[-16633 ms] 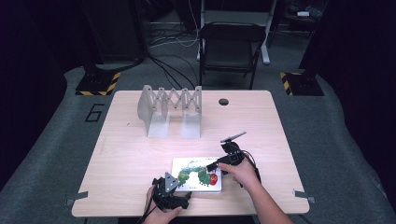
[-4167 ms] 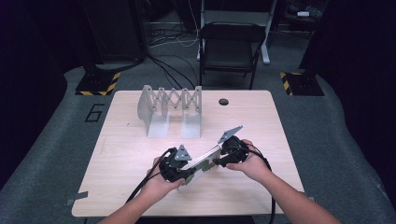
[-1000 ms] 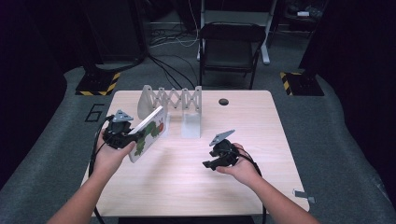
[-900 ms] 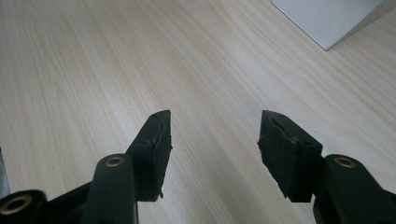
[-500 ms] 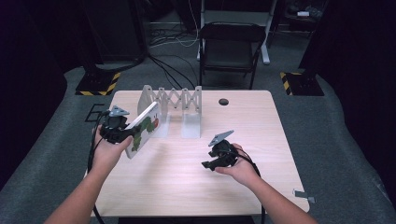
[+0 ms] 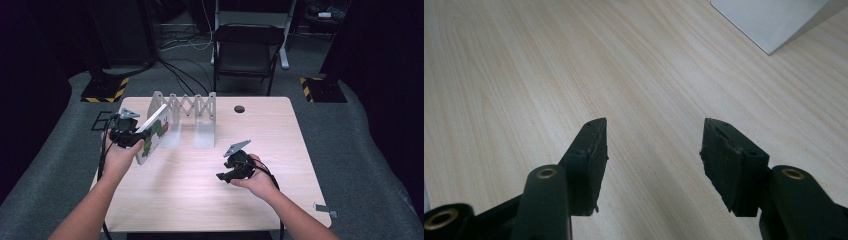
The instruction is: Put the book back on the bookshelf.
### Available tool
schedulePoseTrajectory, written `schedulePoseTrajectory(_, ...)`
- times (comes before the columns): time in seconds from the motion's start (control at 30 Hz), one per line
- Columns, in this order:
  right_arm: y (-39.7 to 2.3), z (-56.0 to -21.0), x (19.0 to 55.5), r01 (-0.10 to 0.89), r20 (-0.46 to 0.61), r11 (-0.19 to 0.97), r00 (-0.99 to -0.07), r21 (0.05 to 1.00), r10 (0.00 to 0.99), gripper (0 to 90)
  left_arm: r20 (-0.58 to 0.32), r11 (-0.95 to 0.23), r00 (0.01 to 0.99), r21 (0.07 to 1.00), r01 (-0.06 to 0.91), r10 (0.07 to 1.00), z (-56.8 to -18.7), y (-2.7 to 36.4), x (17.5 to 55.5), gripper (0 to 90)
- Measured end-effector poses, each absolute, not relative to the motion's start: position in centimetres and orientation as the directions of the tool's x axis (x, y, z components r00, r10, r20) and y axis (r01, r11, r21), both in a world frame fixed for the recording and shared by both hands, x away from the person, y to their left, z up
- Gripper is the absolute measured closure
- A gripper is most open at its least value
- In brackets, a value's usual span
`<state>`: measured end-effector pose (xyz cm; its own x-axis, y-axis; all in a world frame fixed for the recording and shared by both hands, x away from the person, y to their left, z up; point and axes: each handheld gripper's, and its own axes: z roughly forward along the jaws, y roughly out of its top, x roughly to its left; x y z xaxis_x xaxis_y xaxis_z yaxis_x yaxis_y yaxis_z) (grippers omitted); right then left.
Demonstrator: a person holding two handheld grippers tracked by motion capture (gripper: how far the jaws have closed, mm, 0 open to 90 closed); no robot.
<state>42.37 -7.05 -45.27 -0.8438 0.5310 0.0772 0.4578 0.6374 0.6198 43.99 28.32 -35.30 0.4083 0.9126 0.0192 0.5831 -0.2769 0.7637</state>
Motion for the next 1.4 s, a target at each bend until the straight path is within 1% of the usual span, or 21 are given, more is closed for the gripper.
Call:
schedulePoseTrajectory(0.4, -7.5, -45.3, 42.3, 0.453, 0.062, 0.639, -0.842, 0.622, 0.536, 44.0, 0.017, -0.248, 0.364, 0.762, 0.598, 0.931, -35.7, 27.6, 45.7, 75.9)
schedulePoseTrajectory(0.5, -7.6, -45.4, 42.2, 0.468, 0.075, 0.622, -0.832, 0.627, 0.55, 43.9, 0.023, -0.251, 0.36, 0.757, 0.603, 0.933, -35.9, 27.4, 46.1, 75.9)
schedulePoseTrajectory(0.7, -7.7, -45.4, 42.1, 0.454, 0.059, 0.627, -0.836, 0.633, 0.546, 43.9, 0.013, -0.223, 0.33, 0.761, 0.609, 0.944, -36.1, 27.2, 46.8, 75.9)
schedulePoseTrajectory(0.83, -7.8, -45.5, 42.0, 0.455, 0.062, 0.624, -0.835, 0.636, 0.547, 43.9, 0.025, -0.229, 0.325, 0.759, 0.609, 0.946, -36.1, 27.1, 47.1, 75.9)
schedulePoseTrajectory(1.2, -7.9, -45.6, 41.9, 0.455, 0.055, 0.626, -0.833, 0.633, 0.55, 44.2, 0.017, -0.213, 0.303, 0.749, 0.628, 0.953, -36.8, 26.7, 47.9, 75.9)
schedulePoseTrajectory(1.23, -7.9, -45.7, 41.8, 0.471, 0.067, 0.618, -0.826, 0.63, 0.56, 44.2, 0.014, -0.207, 0.297, 0.751, 0.627, 0.955, -36.9, 26.6, 48.0, 75.9)
schedulePoseTrajectory(1.27, -8.0, -45.7, 42.0, 0.444, 0.046, 0.632, -0.838, 0.635, 0.544, 44.2, 0.014, -0.205, 0.294, 0.75, 0.629, 0.956, -37.0, 26.6, 48.1, 75.9)
schedulePoseTrajectory(1.4, -8.0, -45.8, 41.9, 0.457, 0.054, 0.62, -0.83, 0.638, 0.555, 44.2, 0.018, -0.203, 0.284, 0.743, 0.638, 0.959, -37.4, 26.5, 48.4, 75.9)
